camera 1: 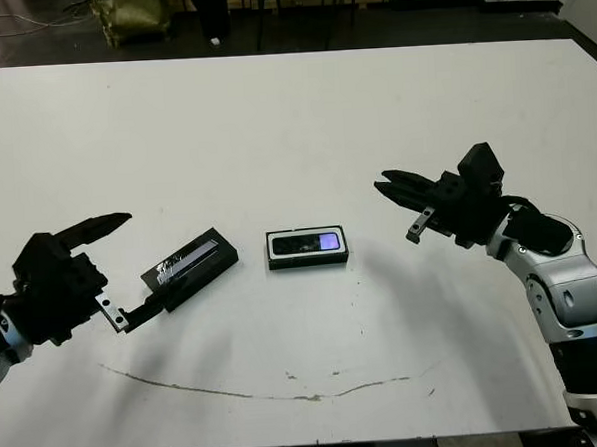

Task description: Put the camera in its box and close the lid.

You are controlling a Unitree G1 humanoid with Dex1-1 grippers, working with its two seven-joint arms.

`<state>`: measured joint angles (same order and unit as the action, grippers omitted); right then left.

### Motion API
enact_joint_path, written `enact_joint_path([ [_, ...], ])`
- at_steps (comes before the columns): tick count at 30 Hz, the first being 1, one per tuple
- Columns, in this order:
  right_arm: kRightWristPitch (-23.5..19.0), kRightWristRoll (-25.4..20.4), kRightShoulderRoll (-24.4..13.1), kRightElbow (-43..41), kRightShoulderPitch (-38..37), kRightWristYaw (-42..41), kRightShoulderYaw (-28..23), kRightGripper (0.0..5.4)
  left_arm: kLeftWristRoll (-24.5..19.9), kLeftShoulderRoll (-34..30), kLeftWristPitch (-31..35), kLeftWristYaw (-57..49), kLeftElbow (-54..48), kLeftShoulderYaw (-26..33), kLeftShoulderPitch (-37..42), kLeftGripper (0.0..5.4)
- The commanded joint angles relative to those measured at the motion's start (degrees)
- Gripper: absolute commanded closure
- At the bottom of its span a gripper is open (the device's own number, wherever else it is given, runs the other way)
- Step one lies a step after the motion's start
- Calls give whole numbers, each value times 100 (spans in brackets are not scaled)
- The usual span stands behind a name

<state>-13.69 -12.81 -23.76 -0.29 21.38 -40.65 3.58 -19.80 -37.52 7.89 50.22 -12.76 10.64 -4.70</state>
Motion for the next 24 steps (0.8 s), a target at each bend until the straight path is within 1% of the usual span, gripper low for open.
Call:
enact_joint_path([
  [1,-23,4,-26,95,-72,-33,-3,540,-69,43,-348,452,714,-200,257,1],
  [4,-86,31,-47,43,-79,-2,8,540,-145,123,-553,640,1050,-267,373,1],
  [6,-80,20,-36,36,-81,-2,5,540,-166,126,-581,752,1184,-316,440,1],
  [9,-179,46,-57,-25,-71,25,28,540,-174,157,-655,832,1376,-366,538,1],
  [12,-148,30,-43,-3,-73,2,22,540,-238,143,-441,849,1461,-418,627,1],
  [15,-159,50,-51,-35,-81,18,29,540,-176,158,-351,761,1462,-478,674,1],
  [19,-189,20,-52,-65,-91,8,13,540,-3,166,-527,722,1587,-577,716,1],
  [24,-91,0,-30,29,-84,-37,0,540,45,218,-609,667,1728,-637,706,1],
])
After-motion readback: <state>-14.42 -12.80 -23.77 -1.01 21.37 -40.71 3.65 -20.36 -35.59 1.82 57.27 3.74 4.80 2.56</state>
